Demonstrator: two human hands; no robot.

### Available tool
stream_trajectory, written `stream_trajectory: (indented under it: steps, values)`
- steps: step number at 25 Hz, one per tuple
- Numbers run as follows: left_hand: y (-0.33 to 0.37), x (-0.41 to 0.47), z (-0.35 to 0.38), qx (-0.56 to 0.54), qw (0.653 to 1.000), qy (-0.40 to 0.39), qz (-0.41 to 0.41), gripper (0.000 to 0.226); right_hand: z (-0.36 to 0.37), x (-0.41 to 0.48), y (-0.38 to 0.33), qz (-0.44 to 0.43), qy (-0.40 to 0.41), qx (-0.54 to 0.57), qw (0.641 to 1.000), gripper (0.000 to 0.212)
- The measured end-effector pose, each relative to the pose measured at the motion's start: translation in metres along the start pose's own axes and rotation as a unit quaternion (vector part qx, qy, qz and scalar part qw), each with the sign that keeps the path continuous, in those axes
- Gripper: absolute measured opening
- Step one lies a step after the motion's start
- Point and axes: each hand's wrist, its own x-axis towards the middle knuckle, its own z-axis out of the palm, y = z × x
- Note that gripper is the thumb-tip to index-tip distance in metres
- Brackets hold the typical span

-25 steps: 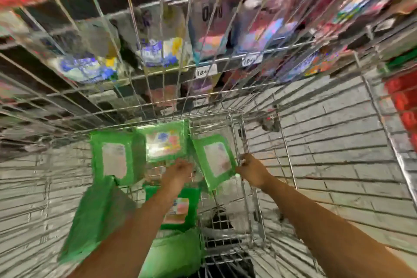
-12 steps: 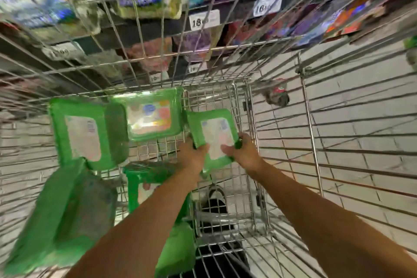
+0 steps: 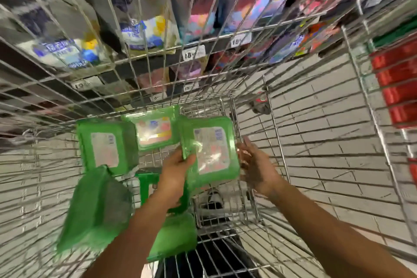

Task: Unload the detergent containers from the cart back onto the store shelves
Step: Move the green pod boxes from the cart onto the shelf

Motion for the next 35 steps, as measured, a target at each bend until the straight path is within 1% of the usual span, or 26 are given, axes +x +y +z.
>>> stream_trajectory:
  steps: [2,4,7,9,10,12,13,14,15,17,18,19,20,21,22,24,25,27,30,32,33,35]
  values:
    - [0.017,-0.022,-0.011,-0.009,1.000,-0.009,0.028,0.024,0.007,-0.022,-0.010,0.018,-0.033,0.035,0.999,0.038]
    - [0.036,-0.044,-0.021,-0.010,0.998,-0.021,0.065,0.029,0.018,-0.041,-0.015,0.031,-0.089,0.083,0.992,0.048]
    - [0.062,-0.072,-0.031,-0.009,0.992,-0.039,0.120,0.043,0.033,-0.066,-0.018,0.060,-0.198,0.114,0.972,0.076]
    - [0.082,-0.091,-0.035,0.017,0.986,-0.061,0.155,0.043,0.044,-0.086,-0.025,0.052,-0.258,0.131,0.956,0.079]
    - [0.092,-0.098,-0.036,0.044,0.983,-0.069,0.166,0.038,0.047,-0.093,-0.029,0.040,-0.266,0.136,0.953,0.078]
    - [0.110,-0.110,-0.040,0.120,0.976,-0.043,0.176,0.026,0.054,-0.106,-0.038,0.007,-0.252,0.127,0.959,0.073]
    - [0.118,-0.115,-0.044,0.142,0.975,-0.018,0.169,0.027,0.057,-0.112,-0.042,-0.012,-0.233,0.114,0.966,0.071]
    - [0.123,-0.121,-0.047,0.135,0.980,0.004,0.146,0.034,0.059,-0.118,-0.045,-0.032,-0.208,0.101,0.972,0.072]
    - [0.128,-0.128,-0.049,0.104,0.988,0.014,0.109,0.041,0.062,-0.123,-0.048,-0.053,-0.187,0.088,0.977,0.076]
    - [0.133,-0.144,-0.052,0.004,0.999,-0.030,0.026,0.053,0.065,-0.134,-0.054,-0.109,-0.158,0.036,0.981,0.087]
    - [0.134,-0.152,-0.052,-0.037,0.997,-0.061,-0.004,0.063,0.066,-0.139,-0.056,-0.141,-0.145,-0.010,0.979,0.085]
    - [0.132,-0.159,-0.052,-0.072,0.994,-0.085,-0.019,0.073,0.068,-0.144,-0.055,-0.171,-0.131,-0.054,0.975,0.076]
    - [0.131,-0.164,-0.050,-0.098,0.991,-0.093,-0.023,0.081,0.069,-0.148,-0.055,-0.194,-0.116,-0.084,0.970,0.067]
    - [0.129,-0.167,-0.048,-0.115,0.989,-0.090,-0.025,0.084,0.070,-0.151,-0.053,-0.208,-0.104,-0.100,0.967,0.061]
    - [0.126,-0.168,-0.045,-0.121,0.989,-0.077,-0.027,0.081,0.071,-0.154,-0.051,-0.217,-0.098,-0.108,0.965,0.060]
    - [0.122,-0.170,-0.037,-0.124,0.990,-0.062,-0.036,0.067,0.071,-0.157,-0.047,-0.231,-0.100,-0.120,0.960,0.061]
    - [0.120,-0.170,-0.033,-0.131,0.988,-0.060,-0.045,0.062,0.070,-0.158,-0.045,-0.233,-0.102,-0.130,0.958,0.062]
    - [0.116,-0.169,-0.031,-0.148,0.986,-0.050,-0.055,0.063,0.068,-0.158,-0.042,-0.231,-0.107,-0.137,0.957,0.062]
    - [0.108,-0.170,-0.037,-0.145,0.988,-0.037,-0.028,0.071,0.069,-0.158,-0.043,-0.212,-0.098,-0.072,0.970,0.066]
    - [0.104,-0.174,-0.041,-0.138,0.990,-0.042,-0.002,0.080,0.072,-0.157,-0.043,-0.177,-0.087,-0.016,0.980,0.065]
    - [0.103,-0.178,-0.044,-0.139,0.989,-0.048,0.012,0.088,0.073,-0.158,-0.043,-0.150,-0.098,-0.005,0.984,0.064]
    - [0.101,-0.182,-0.054,-0.133,0.988,-0.074,0.040,0.106,0.075,-0.166,-0.042,-0.108,-0.132,-0.042,0.984,0.062]
